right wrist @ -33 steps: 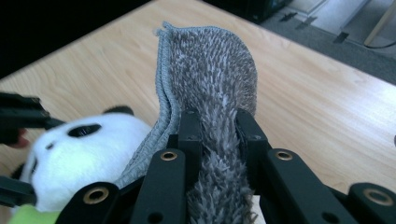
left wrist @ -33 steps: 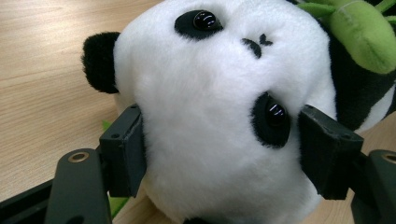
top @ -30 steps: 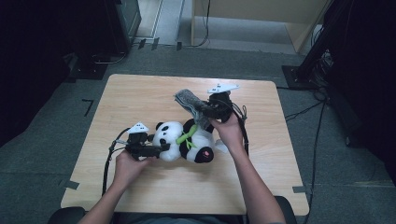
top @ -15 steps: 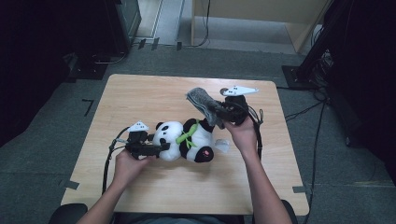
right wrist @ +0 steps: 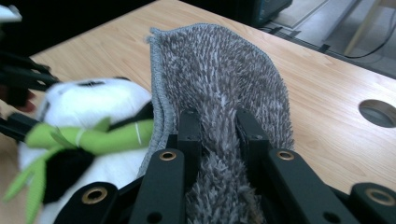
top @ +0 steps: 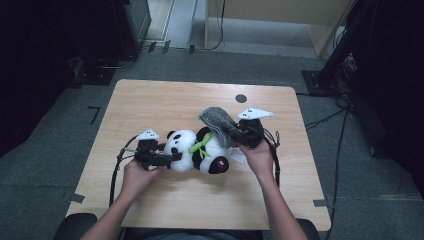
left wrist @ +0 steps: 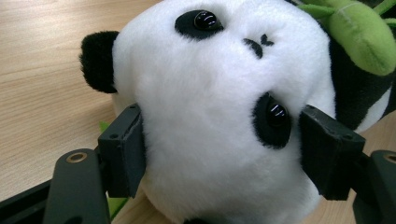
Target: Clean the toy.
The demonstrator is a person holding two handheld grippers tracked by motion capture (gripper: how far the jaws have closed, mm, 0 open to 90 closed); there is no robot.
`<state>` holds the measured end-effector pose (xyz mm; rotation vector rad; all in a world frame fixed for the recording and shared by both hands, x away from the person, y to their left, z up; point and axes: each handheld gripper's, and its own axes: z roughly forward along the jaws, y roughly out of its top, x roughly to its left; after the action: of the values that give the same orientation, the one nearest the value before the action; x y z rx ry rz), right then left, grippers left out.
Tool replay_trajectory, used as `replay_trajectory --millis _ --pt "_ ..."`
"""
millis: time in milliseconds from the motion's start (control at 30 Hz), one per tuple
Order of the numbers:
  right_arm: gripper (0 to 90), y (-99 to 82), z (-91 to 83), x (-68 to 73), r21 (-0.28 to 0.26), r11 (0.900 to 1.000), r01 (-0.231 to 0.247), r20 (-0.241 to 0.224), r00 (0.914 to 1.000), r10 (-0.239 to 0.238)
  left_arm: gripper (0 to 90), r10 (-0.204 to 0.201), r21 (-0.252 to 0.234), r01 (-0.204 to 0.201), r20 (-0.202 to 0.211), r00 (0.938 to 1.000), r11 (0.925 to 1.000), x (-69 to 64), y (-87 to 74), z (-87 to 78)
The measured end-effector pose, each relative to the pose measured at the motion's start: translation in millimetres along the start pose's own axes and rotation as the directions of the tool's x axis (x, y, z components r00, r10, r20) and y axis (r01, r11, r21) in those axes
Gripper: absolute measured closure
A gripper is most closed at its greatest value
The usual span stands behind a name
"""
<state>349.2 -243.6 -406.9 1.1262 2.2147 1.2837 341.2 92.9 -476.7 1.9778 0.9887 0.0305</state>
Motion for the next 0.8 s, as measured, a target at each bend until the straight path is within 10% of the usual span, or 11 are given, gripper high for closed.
replay_trajectory --millis 800 --pt "76.9 -30.5 -8.9 -48.3 0.056 0.987 -0.15 0.083 0.9859 0.145 25.7 0.013 -0.005 -0.013 0.013 0.9998 0.9999 2.1 -0.2 0.2"
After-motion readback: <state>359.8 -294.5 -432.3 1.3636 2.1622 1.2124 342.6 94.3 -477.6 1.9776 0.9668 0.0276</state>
